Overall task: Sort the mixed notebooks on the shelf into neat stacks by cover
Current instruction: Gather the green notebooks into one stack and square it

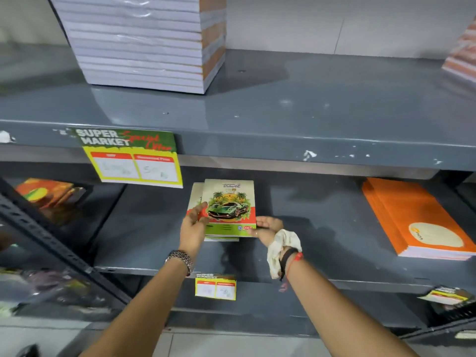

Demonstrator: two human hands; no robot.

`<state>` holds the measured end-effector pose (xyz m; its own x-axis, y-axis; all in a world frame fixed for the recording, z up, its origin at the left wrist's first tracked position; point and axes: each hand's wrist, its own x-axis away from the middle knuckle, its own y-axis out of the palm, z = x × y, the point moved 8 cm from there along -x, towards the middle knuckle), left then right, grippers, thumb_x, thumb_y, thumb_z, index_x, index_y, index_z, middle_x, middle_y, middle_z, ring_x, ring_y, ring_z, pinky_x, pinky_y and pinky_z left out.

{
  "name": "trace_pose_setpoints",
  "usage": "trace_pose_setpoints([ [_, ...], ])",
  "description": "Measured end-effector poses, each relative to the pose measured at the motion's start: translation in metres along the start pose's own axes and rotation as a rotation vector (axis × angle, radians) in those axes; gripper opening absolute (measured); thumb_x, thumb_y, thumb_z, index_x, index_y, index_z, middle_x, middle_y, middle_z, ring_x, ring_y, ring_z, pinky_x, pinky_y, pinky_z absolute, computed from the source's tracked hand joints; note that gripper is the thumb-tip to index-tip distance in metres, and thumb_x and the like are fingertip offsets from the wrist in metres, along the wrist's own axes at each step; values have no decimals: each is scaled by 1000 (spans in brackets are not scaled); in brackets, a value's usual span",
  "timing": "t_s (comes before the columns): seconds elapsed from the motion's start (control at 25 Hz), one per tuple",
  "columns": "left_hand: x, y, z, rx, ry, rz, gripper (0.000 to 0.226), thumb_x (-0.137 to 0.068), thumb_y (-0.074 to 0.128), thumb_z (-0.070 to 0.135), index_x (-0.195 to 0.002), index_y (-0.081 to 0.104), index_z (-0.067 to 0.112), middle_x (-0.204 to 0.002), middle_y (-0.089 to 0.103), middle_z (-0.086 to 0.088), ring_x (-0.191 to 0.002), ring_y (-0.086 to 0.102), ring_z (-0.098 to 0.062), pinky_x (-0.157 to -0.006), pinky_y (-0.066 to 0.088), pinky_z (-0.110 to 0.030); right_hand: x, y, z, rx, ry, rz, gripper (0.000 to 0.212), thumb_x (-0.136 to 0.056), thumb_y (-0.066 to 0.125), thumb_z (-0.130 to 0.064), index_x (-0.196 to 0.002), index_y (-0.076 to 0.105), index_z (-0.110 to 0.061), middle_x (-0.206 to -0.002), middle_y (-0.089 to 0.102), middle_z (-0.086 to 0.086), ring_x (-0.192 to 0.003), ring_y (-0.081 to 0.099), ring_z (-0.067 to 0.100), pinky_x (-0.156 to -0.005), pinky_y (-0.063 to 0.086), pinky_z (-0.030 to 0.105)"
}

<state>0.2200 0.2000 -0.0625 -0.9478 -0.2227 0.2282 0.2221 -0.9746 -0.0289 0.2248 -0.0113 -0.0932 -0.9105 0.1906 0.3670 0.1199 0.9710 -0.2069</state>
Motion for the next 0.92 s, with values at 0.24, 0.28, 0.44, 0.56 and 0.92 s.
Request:
trace_pose_setpoints([
  [0.24, -17, -30, -6, -47, 32, 21, 35, -89, 43, -1, -122, 53, 5, -127, 55, -6, -114, 50, -15, -96, 35, -23, -5, 31, -4, 159, -18, -47, 41, -74, 71, 0, -113, 59, 1, -115, 66, 17, -95, 63, 25, -88, 51, 32],
  [0.28, -18, -29, -6, -61, 38, 2, 37, -90, 41, -1, -124, 51, 6, -127, 54, -5, -114, 49, -13, -97, 35, -23, -3, 29, -5, 180, -34, -37, 41, -75, 71, -3, -115, 58, 0, -115, 66, 17, -93, 61, 23, -86, 50, 30],
  [0.44, -21, -40, -18, -37, -10, -3, 37, -93, 40, 14, -130, 45, 11, -130, 53, -4, -118, 51, -19, -106, 36, -33, 13, 30, -17, 91, -91, 34, 46, -85, 63, -18, -126, 50, -4, -128, 59, 13, -111, 57, 23, -94, 42, 27],
  [0.56, -23, -47, -38, -37, -119, -48, 45, -89, 37, 48, -124, 53, 23, -128, 58, -3, -116, 54, -18, -111, 33, -40, 16, 41, -11, -61, 10, -7, 59, -90, 50, -38, -139, 35, -9, -145, 42, 8, -134, 40, 25, -115, 29, 35],
  [0.92, -9, -33, -43, -6, -203, -207, 64, -90, 8, 57, -143, 15, 22, -153, 23, 1, -142, 18, -14, -117, 5, -33, 24, 54, -3, -189, 62, -52, 52, -94, 31, -48, -133, 45, -16, -134, 55, 9, -122, 53, 26, -93, 36, 26],
])
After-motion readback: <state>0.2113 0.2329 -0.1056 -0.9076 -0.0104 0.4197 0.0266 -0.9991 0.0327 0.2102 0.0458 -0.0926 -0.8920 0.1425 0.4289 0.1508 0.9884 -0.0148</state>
